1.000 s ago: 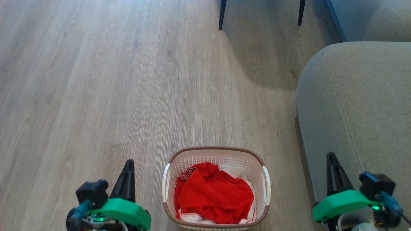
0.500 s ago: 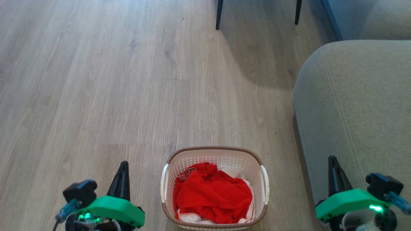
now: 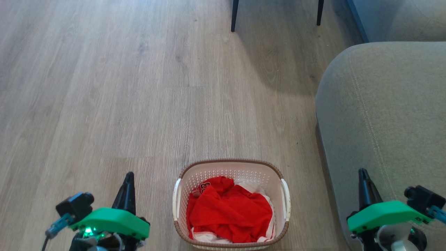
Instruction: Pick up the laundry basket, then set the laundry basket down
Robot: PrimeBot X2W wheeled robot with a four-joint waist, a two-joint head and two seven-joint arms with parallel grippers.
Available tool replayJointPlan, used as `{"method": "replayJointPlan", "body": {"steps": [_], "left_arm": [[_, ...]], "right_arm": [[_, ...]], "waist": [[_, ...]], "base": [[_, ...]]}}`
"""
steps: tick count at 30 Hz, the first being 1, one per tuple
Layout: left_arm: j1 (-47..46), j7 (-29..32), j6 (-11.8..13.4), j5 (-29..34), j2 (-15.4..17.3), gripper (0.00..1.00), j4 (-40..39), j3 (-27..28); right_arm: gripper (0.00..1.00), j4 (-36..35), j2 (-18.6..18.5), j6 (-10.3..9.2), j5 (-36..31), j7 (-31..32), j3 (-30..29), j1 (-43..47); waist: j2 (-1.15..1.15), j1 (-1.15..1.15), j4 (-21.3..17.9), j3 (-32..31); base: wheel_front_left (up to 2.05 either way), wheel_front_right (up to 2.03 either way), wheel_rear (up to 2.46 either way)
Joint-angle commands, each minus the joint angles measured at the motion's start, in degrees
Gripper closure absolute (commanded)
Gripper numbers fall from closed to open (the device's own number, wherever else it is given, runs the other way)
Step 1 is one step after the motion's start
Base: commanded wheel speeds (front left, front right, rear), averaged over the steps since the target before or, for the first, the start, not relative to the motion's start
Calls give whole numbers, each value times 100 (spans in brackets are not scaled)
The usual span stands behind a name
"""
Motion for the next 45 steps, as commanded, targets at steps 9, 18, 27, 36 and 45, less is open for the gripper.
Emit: {"method": "replayJointPlan", "body": {"steps": [9,18,27,36,45], "left_arm": [[-359,145,-89,-644,83,100,-148,231],[-415,299,-149,-1279,91,100,-121,368],[-467,442,-203,-1848,95,100,-97,497],[-513,572,-250,-2351,96,100,-74,614],[-565,719,-304,-2913,96,100,-49,748]], "right_arm": [[100,-104,-123,17,673,148,-59,-347],[100,-47,-136,20,1324,303,-116,-412],[100,5,-144,23,1910,446,-171,-472],[100,51,-150,25,2427,576,-222,-525],[100,104,-154,28,3006,723,-283,-584]], "waist": [[0,0,-40,4],[0,0,-85,9],[0,0,-126,13],[0,0,-162,17],[0,0,-202,21]], "base": [[0,0,0],[0,0,0],[0,0,0],[0,0,0],[0,0,0]]}}
